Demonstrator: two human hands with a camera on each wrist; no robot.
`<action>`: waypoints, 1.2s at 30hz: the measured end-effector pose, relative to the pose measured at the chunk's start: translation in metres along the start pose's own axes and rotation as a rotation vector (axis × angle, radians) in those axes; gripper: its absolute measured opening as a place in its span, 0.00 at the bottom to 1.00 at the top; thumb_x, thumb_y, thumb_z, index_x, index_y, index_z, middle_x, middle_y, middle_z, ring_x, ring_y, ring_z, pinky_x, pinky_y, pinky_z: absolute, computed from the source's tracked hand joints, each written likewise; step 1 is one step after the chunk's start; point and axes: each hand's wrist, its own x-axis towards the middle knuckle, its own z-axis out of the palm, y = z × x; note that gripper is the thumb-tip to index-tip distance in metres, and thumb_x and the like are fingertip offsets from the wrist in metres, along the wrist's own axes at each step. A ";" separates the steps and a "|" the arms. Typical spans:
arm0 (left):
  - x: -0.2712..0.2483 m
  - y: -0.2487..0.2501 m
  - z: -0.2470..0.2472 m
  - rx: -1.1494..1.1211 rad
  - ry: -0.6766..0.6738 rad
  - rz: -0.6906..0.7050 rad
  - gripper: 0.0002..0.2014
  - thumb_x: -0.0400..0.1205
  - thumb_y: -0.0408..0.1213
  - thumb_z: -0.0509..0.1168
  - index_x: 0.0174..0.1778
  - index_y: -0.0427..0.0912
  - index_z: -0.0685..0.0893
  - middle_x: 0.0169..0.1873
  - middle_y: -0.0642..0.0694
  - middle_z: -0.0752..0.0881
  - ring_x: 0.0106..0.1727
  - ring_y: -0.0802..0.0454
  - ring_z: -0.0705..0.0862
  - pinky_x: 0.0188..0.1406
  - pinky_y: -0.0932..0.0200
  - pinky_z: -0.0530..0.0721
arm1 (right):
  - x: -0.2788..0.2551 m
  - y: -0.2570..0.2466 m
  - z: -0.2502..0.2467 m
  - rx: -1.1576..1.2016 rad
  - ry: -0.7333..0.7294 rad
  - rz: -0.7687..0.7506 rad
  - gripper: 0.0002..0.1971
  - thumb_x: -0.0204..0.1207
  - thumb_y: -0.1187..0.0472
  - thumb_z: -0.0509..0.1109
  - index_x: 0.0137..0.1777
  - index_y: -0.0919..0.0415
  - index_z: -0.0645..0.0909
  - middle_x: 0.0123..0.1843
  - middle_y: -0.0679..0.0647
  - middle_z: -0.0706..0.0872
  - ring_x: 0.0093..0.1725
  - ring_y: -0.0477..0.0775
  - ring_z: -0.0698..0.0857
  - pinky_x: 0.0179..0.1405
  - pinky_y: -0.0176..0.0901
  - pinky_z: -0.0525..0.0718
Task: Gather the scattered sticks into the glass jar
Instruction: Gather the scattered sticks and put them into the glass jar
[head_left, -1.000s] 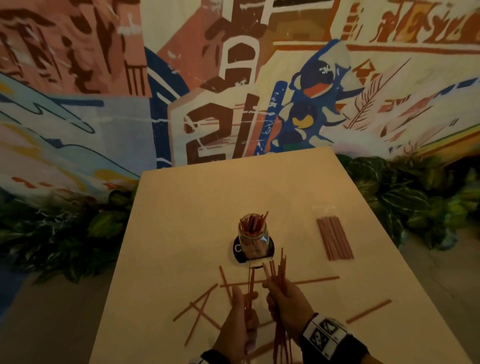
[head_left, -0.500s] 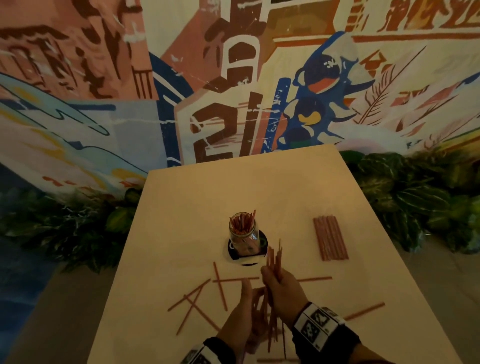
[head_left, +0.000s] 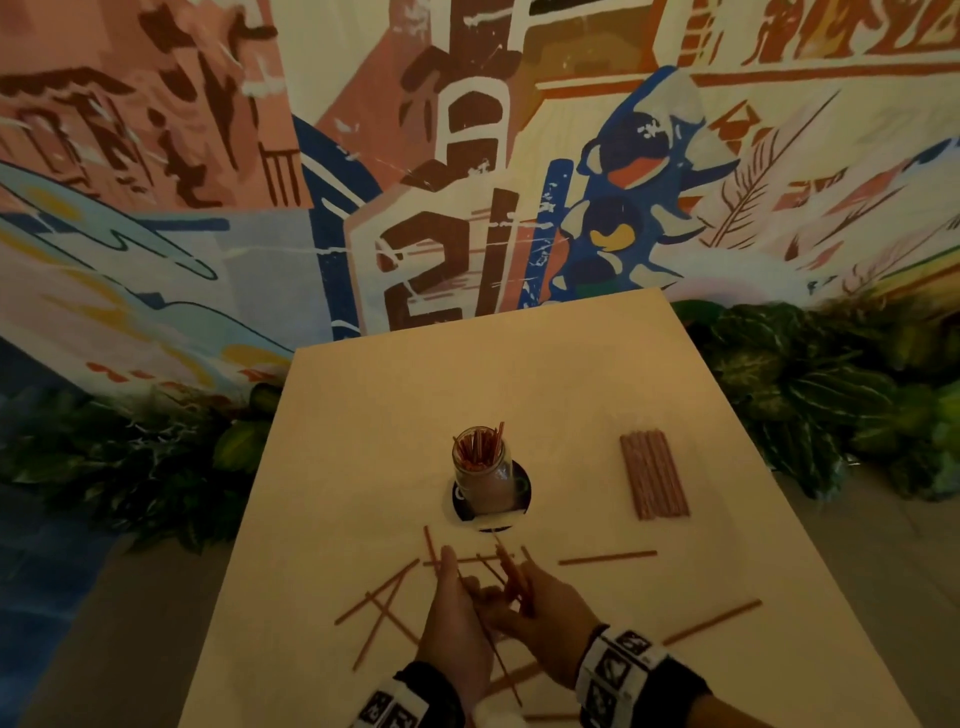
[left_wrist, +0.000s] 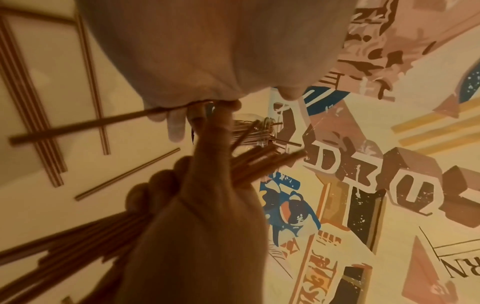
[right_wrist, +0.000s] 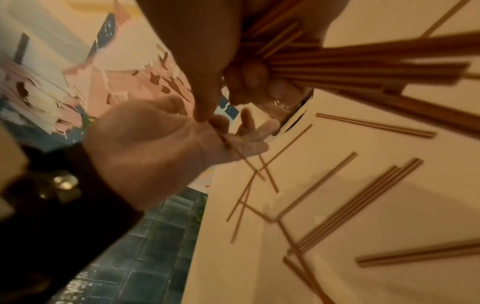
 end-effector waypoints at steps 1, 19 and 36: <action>0.002 0.001 -0.001 -0.006 -0.040 -0.023 0.29 0.79 0.66 0.51 0.40 0.38 0.75 0.44 0.35 0.79 0.50 0.38 0.80 0.51 0.39 0.79 | 0.000 -0.001 0.004 -0.009 -0.031 0.006 0.06 0.75 0.52 0.68 0.43 0.49 0.72 0.39 0.45 0.78 0.33 0.41 0.73 0.33 0.34 0.72; 0.006 0.060 -0.065 0.099 -0.256 -0.301 0.47 0.71 0.76 0.45 0.67 0.38 0.76 0.65 0.34 0.80 0.71 0.34 0.73 0.73 0.34 0.64 | 0.021 -0.092 0.006 0.586 0.205 -0.186 0.08 0.83 0.68 0.55 0.53 0.58 0.73 0.26 0.53 0.73 0.25 0.51 0.70 0.23 0.38 0.72; -0.017 0.052 -0.047 -0.148 -0.396 -0.442 0.32 0.82 0.56 0.53 0.48 0.27 0.87 0.36 0.28 0.90 0.35 0.27 0.89 0.29 0.39 0.87 | 0.014 -0.123 0.023 0.668 0.378 -0.424 0.24 0.73 0.69 0.63 0.70 0.58 0.68 0.38 0.66 0.75 0.28 0.56 0.75 0.28 0.33 0.77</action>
